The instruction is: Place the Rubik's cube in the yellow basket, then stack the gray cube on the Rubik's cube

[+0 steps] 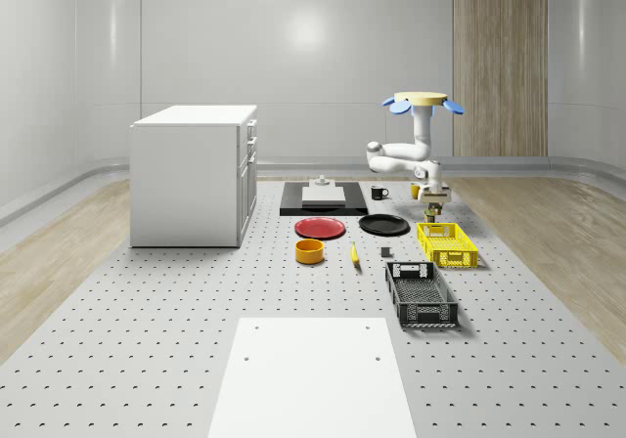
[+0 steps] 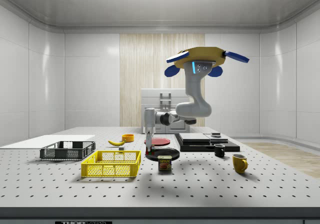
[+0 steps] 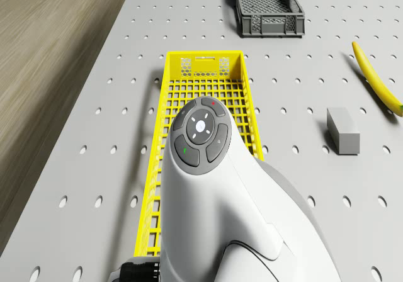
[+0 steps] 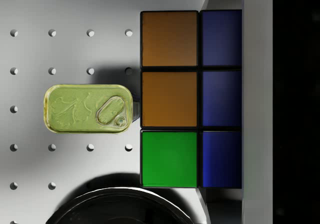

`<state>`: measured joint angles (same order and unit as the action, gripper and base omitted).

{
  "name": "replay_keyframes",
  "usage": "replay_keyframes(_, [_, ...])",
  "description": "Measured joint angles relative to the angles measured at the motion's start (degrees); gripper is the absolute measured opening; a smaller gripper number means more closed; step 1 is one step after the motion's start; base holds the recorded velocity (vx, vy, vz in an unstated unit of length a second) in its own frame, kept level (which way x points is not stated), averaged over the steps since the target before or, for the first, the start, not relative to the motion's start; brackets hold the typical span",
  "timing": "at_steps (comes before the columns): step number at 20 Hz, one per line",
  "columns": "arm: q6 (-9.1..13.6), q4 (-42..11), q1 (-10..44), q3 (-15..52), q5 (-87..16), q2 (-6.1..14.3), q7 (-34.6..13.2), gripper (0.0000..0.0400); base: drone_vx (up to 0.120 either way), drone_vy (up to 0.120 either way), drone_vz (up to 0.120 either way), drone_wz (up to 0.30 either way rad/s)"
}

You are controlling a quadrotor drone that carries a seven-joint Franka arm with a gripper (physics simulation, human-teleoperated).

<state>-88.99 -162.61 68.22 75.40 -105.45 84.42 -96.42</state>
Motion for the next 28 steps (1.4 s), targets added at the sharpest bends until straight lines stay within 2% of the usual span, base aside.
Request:
replay_keyframes(24, [-1.55, 0.09, 0.46, 0.23, 0.70, 1.67, -0.36, 0.0325, 0.120, 0.000, 0.000, 0.000])
replay_keyframes(28, [-1.77, 0.10, 0.52, 0.26, 0.80, 1.90, -0.41, 0.0325, 0.120, 0.000, -0.120, 0.000])
